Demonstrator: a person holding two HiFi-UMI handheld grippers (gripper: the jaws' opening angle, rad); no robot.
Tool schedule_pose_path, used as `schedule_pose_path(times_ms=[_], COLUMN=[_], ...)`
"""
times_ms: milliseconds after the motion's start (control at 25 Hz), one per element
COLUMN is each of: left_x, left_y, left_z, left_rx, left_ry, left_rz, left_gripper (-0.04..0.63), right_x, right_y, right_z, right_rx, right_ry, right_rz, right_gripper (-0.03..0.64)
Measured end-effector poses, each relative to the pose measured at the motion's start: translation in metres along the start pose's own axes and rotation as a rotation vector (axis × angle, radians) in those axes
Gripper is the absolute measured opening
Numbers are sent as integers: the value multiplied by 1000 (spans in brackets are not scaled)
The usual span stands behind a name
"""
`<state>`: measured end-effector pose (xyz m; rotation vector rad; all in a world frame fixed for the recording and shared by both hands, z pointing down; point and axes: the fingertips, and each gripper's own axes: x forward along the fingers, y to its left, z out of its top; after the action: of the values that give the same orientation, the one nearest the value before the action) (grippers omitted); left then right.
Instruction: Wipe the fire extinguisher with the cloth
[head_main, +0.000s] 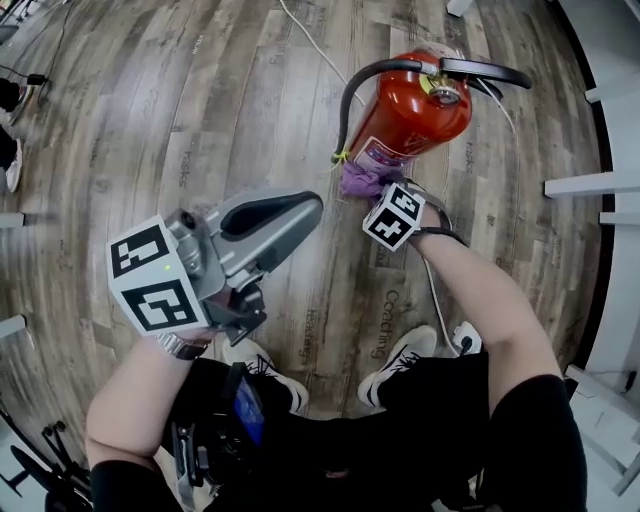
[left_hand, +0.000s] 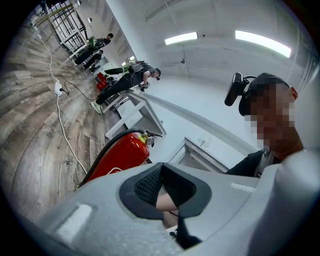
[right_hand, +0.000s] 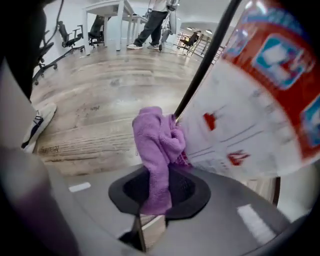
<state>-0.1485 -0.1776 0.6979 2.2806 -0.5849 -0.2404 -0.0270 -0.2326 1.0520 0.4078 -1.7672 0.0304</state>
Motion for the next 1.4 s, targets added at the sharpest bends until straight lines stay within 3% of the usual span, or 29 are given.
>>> schedule_pose_path(times_ms=[200,480,720,800,920,1040,1120,1240,1400], left_x=[-8,-11,-9,-13,-25,-38,-47,-61,-71], left_y=[3,12,9,5,0,-8,-22,-72,-182], left_z=[4,5,-7,-17,-33,-61,-79,-103,-133], left_rx=[-17,-25,-38,-43,-28,-36,-88,-184,-281], left_ry=[-18,-28,3,32,59,98,122,183,337], left_rz=[0,21,51,61,74,149,205,220,124], left_gripper=[-2,-2,-2,-2,-2,-2,-2,-2,-2], right_x=[51,56,12,-18,-77,-150,-204,-292,-413], right_y=[11,16,24,26,30,35,36,36,46], right_z=[-12,-19,4,9,17,19,24,39,61], right_rx=[58,132,267,343,545,759,873,1031,1185], right_ry=[55,35,-151,-231,-349,-448,-514,-613,-724], right_rz=[-6,32,204,268,390,486,542,612,710], right_gripper=[71,71,69,69,69,69,69,71,72])
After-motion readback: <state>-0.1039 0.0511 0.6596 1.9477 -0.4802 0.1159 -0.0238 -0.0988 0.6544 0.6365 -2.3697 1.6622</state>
